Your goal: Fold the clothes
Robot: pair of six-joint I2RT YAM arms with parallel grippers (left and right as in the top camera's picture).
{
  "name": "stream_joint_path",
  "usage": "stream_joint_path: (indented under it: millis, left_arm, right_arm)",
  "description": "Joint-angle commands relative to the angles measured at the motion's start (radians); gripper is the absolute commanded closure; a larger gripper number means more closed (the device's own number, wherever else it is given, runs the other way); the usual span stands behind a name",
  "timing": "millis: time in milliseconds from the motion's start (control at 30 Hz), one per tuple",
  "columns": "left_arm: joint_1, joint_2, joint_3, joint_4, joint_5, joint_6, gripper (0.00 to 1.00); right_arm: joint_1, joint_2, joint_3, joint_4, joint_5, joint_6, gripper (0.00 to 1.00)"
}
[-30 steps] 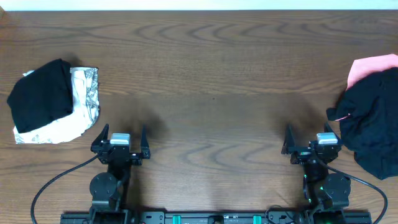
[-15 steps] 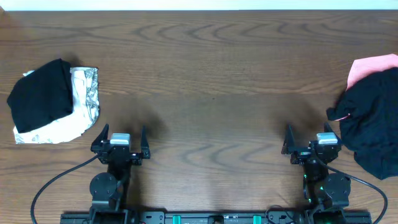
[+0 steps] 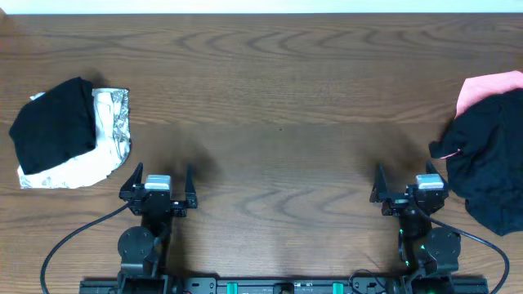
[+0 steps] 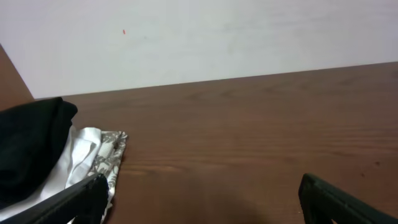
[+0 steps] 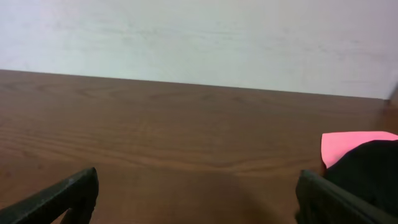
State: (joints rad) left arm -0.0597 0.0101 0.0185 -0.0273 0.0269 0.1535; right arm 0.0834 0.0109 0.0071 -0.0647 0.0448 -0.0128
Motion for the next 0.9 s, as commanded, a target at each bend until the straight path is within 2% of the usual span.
stream_joint_path:
  millis: [0, 267, 467, 667, 867]
  left_arm:
    - [0.005, -0.006, -0.014, -0.043, -0.010, -0.006, 0.02]
    - [0.005, -0.006, -0.014, -0.043, -0.010, -0.020, 0.02]
    - [0.005, -0.004, 0.003, -0.060, -0.009, -0.184, 0.02]
    - [0.005, 0.055, 0.135, -0.193, 0.037, -0.235, 0.02]
    - [0.004, 0.241, 0.355, -0.350, 0.048, -0.242, 0.02]
  right_arm:
    - [-0.005, -0.004, -0.002, 0.010, 0.011, -0.019, 0.01]
    - [-0.005, -0.004, -0.002, -0.005, -0.020, -0.017, 0.01]
    - [-0.005, -0.004, 0.034, -0.045, 0.004, 0.024, 0.01]
    - [-0.005, 0.038, 0.199, -0.225, 0.186, 0.047, 0.01]
    - [-0.006, 0.243, 0.442, -0.512, 0.311, 0.212, 0.01]
